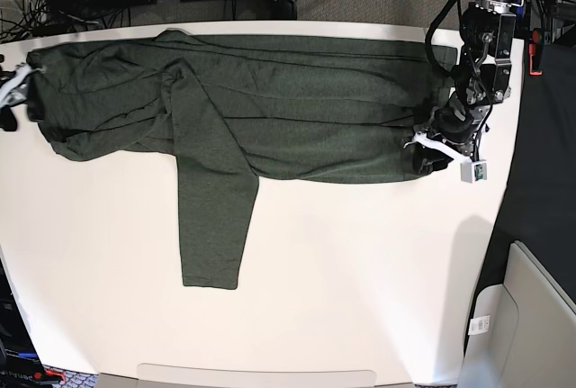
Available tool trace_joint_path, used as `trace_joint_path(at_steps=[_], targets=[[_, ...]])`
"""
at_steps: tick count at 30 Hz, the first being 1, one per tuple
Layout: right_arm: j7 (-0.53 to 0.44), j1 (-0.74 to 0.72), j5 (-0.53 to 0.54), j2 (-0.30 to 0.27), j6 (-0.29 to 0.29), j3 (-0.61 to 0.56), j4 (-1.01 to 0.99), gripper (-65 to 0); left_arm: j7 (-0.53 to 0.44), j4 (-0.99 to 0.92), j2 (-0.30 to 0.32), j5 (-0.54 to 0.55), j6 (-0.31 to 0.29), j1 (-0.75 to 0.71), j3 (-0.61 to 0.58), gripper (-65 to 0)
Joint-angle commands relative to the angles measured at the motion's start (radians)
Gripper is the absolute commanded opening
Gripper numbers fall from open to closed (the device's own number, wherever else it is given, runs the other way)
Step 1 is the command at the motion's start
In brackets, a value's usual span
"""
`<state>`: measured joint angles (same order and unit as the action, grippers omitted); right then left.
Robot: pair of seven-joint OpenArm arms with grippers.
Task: Fold the T-shirt properly
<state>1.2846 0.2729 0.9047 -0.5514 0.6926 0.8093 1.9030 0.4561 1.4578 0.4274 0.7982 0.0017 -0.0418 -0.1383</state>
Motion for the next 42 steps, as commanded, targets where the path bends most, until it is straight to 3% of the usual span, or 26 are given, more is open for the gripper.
trace_joint_path(at_steps=[1, 6, 10, 15, 22, 32, 42], targets=[[-0.016, -0.014, -0.02, -0.023, 0.006, 0.005, 0.016, -32.1, -0.021, 0.017, 0.014, 0.005, -0.007, 0.013, 0.006, -44.7], [-0.016, -0.099, -0.236, -0.011, 0.006, -0.106, 0.008, -33.3, -0.021, 0.017, 0.001, 0.007, -0.007, 0.013, 0.007, -44.7], [-0.016, -0.183, -0.393, 0.055, 0.006, -0.229, 0.0, -38.6, -0.021, 0.019, 0.001, 0.007, -0.007, 0.013, 0.006, -44.7], [-0.02, -0.272, -0.502, 0.113, 0.006, -0.322, -0.139, -43.2, -0.021, 0.019, 0.001, 0.007, -0.007, 0.013, 0.009, -44.7], [-0.082, -0.337, -0.522, 0.133, 0.006, -0.318, -0.316, -49.9, -0.021, 0.019, 0.003, 0.007, -0.007, 0.013, 0.013, -44.7], [-0.116, -0.335, -0.651, 0.139, 0.006, -0.239, -0.379, -50.9, -0.021, 0.019, 0.003, 0.007, -0.007, 0.013, 0.013, -44.7], [-0.112, -0.323, -0.576, 0.143, 0.006, -0.141, -0.379, -50.4, -0.021, 0.019, 0.003, 0.007, -0.007, 0.013, 0.01, -44.7]])
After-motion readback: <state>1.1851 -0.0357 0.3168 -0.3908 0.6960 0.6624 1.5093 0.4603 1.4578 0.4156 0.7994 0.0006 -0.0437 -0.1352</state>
